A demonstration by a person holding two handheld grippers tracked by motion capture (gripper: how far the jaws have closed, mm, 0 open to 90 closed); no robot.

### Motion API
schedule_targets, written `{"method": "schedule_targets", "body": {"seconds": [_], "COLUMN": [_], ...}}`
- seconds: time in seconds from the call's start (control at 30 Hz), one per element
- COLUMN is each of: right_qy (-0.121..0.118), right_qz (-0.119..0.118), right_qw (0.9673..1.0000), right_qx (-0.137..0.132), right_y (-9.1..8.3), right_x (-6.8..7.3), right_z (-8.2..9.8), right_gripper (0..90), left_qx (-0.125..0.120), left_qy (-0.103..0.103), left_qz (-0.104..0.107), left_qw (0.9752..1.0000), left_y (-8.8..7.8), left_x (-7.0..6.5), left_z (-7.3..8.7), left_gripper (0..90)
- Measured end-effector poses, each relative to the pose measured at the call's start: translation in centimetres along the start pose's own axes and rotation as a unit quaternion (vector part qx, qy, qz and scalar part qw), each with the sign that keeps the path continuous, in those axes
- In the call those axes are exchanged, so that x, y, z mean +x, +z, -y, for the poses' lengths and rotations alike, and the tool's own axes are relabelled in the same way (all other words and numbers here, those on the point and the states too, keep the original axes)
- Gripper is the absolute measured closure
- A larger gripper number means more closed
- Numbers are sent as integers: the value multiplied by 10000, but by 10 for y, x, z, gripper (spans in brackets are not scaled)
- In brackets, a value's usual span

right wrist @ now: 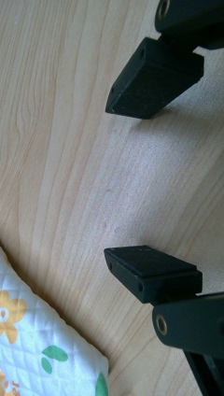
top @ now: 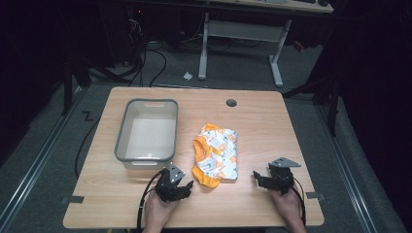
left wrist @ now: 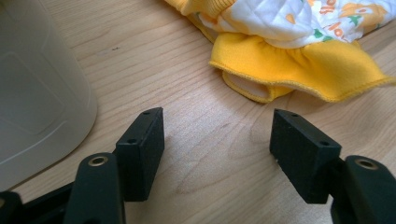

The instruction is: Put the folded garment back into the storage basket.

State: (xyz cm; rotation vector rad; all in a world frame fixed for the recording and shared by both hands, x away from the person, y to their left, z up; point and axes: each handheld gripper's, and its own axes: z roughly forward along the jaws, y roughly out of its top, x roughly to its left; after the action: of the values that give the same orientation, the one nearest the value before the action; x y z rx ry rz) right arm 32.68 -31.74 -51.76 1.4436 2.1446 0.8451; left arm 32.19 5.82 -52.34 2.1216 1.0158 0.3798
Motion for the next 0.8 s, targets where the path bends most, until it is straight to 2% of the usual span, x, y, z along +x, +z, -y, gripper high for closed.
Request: {"method": "schedule_targets", "body": {"seconds": [0.5,0.8], "right_qy": [0,2], "right_qz": [1,0], "right_qw": [10000,10000], "right_qx": [0,0], "right_y": [0,0], "right_x": [0,0], "right_z": [0,0], "right_gripper": [259,259], "left_qx": [-4,24], "left_qy": [-1,2], "left_qz": [-4,5], "left_qw": [10000,10000], "left_y": [0,2], "left_x": [0,-2], "left_z": [0,-1], "left_gripper": [348,300]}}
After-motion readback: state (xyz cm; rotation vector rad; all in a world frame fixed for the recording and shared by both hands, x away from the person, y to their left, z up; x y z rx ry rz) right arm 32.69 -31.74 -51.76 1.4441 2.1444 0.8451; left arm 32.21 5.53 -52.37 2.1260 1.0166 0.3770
